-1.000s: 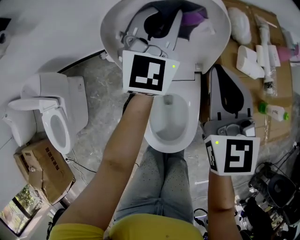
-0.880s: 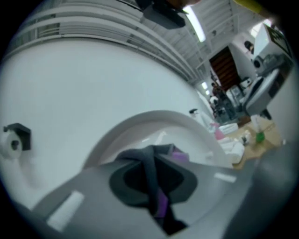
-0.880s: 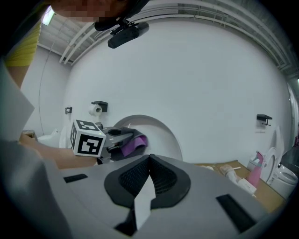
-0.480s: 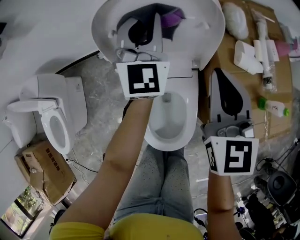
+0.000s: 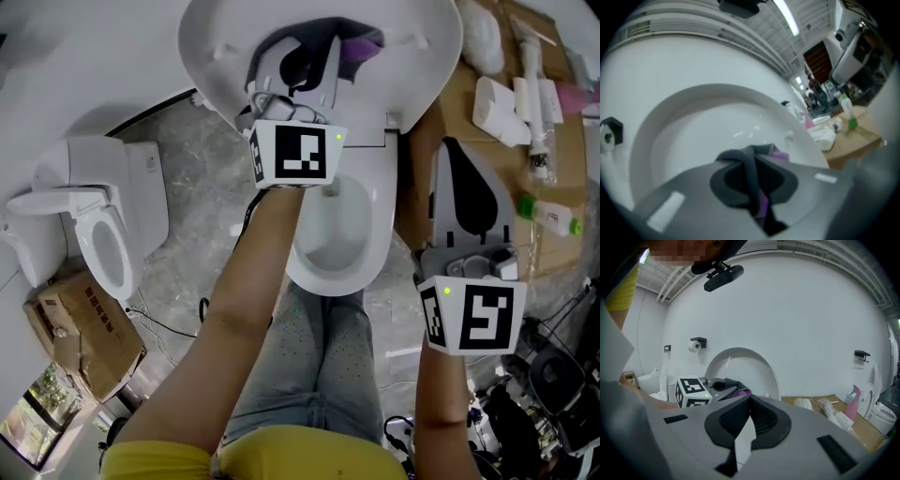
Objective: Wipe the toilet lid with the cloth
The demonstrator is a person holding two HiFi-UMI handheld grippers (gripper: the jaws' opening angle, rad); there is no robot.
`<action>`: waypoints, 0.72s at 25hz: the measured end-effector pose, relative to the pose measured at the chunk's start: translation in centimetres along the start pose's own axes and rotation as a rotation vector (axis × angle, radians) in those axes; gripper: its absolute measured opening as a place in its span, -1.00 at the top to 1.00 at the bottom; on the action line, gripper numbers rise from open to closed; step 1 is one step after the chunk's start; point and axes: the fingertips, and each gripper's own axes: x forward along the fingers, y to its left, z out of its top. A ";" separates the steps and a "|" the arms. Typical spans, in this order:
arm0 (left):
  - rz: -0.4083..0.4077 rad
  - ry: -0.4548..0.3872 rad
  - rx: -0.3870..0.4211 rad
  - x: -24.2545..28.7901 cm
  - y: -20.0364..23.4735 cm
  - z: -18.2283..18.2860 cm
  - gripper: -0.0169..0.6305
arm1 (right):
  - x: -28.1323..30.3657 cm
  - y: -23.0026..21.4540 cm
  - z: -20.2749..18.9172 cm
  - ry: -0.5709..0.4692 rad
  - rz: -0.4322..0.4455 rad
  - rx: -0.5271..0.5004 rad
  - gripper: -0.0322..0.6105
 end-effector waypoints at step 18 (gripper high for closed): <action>-0.201 0.079 -0.062 4.2 -11.3 -3.7 0.89 | 1.5 0.2 -2.5 0.063 0.004 0.008 0.85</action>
